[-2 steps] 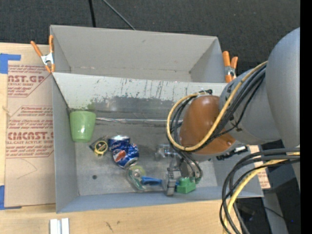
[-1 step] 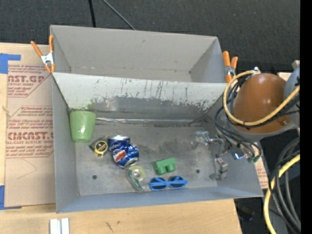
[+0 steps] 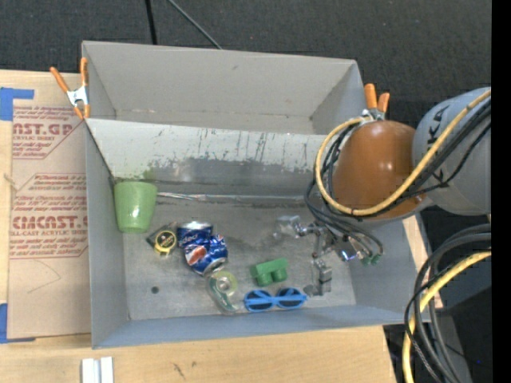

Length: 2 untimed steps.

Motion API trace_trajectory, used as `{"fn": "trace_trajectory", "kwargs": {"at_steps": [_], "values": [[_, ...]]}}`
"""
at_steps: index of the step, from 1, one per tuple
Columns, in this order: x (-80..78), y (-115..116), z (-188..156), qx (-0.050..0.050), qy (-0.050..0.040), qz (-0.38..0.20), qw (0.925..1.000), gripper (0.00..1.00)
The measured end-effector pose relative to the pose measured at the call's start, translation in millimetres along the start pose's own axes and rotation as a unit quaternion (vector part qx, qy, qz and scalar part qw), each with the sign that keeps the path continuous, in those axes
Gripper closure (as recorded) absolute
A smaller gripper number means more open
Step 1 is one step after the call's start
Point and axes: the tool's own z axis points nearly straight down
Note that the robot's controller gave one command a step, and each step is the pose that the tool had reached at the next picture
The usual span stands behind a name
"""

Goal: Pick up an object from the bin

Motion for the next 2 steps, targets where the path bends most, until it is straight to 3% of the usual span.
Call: {"fn": "trace_trajectory", "kwargs": {"at_steps": [1, 2], "values": [[7.4, 36.5, 56.6, 0.003, -0.0060, -0.024, 0.9997, 0.00], [9.1, 35.4, 54.5, 0.002, -0.0021, -0.022, 0.9997, 1.00]]}}
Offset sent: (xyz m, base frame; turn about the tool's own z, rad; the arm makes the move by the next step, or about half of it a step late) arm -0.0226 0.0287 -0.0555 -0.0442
